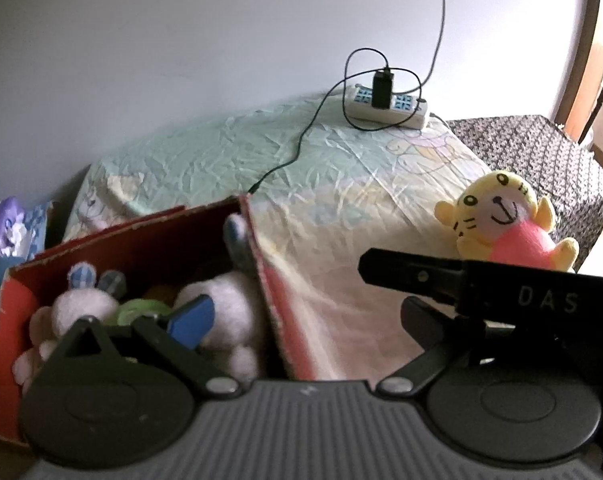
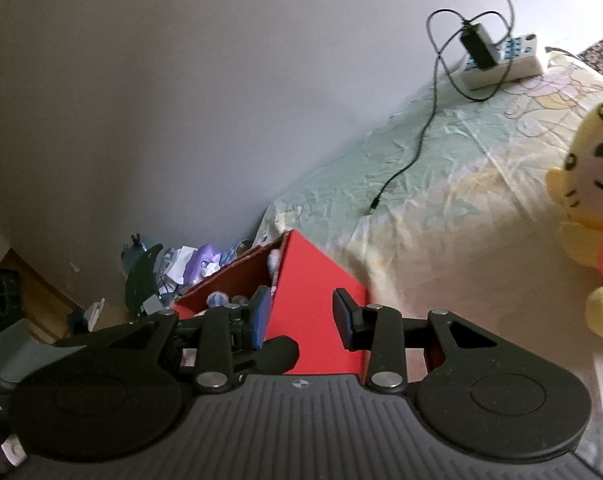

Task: Organize objects
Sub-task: 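Move the right tool to the yellow tiger plush on the bed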

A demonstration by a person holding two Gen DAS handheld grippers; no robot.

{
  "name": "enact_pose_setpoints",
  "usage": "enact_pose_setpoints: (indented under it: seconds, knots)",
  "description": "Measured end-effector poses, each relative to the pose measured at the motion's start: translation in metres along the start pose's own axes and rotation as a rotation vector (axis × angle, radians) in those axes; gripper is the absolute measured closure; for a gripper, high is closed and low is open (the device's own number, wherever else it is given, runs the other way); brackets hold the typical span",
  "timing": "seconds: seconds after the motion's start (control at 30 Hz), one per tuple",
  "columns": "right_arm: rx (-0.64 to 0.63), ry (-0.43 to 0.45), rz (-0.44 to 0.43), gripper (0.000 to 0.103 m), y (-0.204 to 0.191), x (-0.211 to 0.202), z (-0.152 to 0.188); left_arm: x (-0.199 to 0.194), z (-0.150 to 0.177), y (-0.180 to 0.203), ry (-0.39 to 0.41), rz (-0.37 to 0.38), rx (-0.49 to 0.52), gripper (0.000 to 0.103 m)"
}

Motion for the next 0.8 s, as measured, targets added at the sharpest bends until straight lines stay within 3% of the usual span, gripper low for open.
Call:
enact_pose_setpoints:
  seconds: [0.47, 0.8]
  knots:
    - [0.051, 0.048, 0.065, 0.064, 0.05, -0.055, -0.006, 0.009, -0.002, 0.079, -0.017, 0.05, 0.089, 0.003]
    - [0.097, 0.098, 0.105, 0.063, 0.082, -0.086, -0.007, 0.027, 0.005, 0.117, -0.1, 0.091, 0.104, 0.003]
Point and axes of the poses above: each gripper's, at about its wrist camera, not at the fingertips, and x roughly the way its jaws point, y to its right, z to its underside, the point moved 7 cm from there along x, roughly the way its jaws point, and after that the axes turned 2 degrees about -x, right-handed, at the moved point
